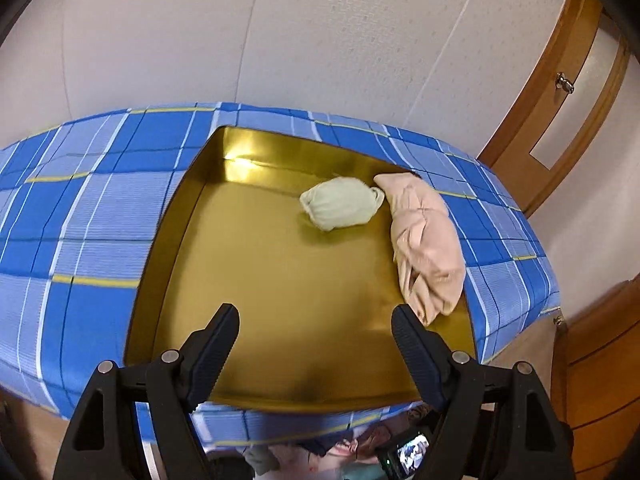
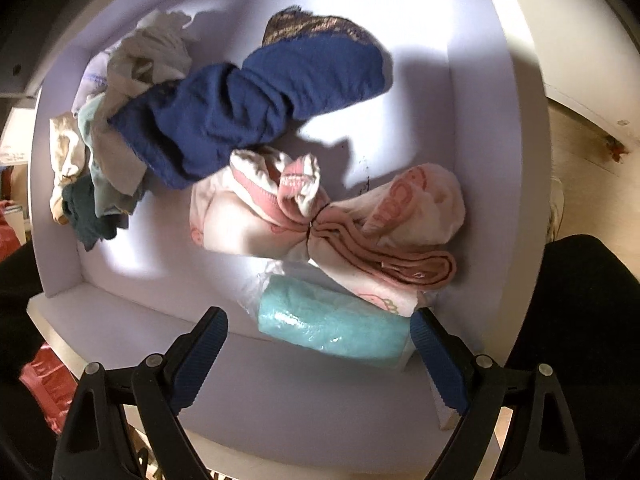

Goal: Organize soft objects
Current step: 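Move the empty left tool back down over the drawer clothes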

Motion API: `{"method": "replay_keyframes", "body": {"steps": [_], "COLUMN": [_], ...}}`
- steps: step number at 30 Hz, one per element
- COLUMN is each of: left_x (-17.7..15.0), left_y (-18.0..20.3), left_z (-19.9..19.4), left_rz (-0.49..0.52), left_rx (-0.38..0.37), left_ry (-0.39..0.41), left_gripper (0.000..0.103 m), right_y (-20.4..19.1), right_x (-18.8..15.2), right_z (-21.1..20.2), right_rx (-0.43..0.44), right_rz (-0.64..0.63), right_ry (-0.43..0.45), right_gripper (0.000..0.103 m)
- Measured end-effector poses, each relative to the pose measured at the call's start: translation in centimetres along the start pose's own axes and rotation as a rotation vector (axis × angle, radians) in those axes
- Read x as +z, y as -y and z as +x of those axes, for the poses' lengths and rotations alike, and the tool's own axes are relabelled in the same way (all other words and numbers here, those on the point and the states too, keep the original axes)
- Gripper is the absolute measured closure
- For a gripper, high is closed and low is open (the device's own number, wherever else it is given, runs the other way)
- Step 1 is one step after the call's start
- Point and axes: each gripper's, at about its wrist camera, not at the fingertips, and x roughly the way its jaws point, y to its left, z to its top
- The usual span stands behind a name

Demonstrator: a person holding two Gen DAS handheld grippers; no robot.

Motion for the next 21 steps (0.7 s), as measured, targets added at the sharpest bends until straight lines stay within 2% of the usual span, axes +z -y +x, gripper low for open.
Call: {"method": "replay_keyframes", "body": {"steps": [6, 13, 21], "left_x": [-1.2, -3.5, -7.3], "left_y": [-1.2, -2.0, -2.8], "left_z": [-1.8, -4.0, -5.0], "left_rz": [-0.033, -0.034, -0.014], "left_rx": [-0.011, -0.025, -0.014], "left_ry": [0.031, 0.069, 0.071], "left_gripper": [0.023, 0.023, 0.023], "right_y": [-0.8, -2.3, -4.8], "right_x": [-0.1, -0.3, -1.4], "right_z": [1.6, 2.6, 4.1], "right_rx": [-0.03, -0.079, -0.133], "right_rz": [-0.035, -0.076, -0.146], "right_ry": [-0.056, -0.077, -0.115], "right_gripper": [0.009, 0.002, 0.005]}}
